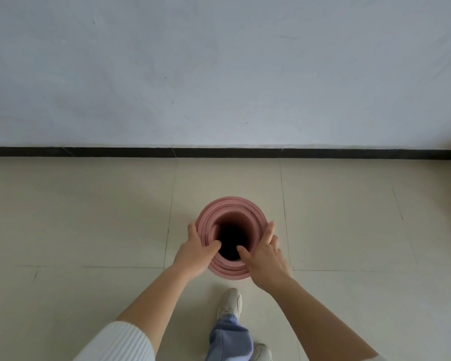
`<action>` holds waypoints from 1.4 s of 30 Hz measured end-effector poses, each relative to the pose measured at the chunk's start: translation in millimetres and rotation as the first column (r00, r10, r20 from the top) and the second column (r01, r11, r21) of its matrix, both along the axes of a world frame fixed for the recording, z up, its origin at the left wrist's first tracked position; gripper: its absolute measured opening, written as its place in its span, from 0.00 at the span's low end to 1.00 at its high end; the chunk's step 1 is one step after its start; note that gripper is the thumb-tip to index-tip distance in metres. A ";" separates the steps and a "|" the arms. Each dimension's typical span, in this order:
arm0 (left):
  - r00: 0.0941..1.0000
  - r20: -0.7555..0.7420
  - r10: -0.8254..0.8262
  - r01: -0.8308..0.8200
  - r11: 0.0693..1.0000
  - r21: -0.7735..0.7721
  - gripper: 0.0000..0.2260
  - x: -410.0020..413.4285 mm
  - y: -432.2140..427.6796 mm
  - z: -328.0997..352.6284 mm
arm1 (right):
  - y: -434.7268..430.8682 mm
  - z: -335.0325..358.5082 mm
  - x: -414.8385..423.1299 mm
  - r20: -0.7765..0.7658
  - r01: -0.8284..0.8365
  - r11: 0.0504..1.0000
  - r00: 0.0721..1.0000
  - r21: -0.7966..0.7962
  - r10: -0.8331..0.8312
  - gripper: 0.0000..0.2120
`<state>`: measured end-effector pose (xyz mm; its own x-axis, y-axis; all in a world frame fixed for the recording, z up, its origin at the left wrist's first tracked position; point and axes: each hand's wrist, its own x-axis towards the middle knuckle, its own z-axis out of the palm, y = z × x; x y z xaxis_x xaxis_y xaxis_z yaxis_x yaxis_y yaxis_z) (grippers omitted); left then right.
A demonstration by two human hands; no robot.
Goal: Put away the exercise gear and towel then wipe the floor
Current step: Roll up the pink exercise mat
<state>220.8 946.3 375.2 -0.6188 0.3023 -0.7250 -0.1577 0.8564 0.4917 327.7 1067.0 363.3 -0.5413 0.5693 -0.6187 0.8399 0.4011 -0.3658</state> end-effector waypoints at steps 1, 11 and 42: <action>1.000 0.013 -0.004 0.005 1.000 -0.006 0.34 -3.7 1.6 0.8 | 6.0 0.6 -2.9 -0.004 0.043 0.999 0.999 -0.029 -0.043 0.39; 0.968 -0.086 -0.236 0.229 0.970 -0.082 0.21 -24.1 63.9 31.6 | 79.5 28.5 -0.9 0.041 0.220 0.971 0.975 -0.096 -0.217 0.11; 0.664 -0.256 -0.703 0.748 0.614 0.254 0.19 242.7 919.3 108.6 | 827.7 138.2 335.7 -0.186 0.761 0.632 0.648 0.144 -0.738 0.17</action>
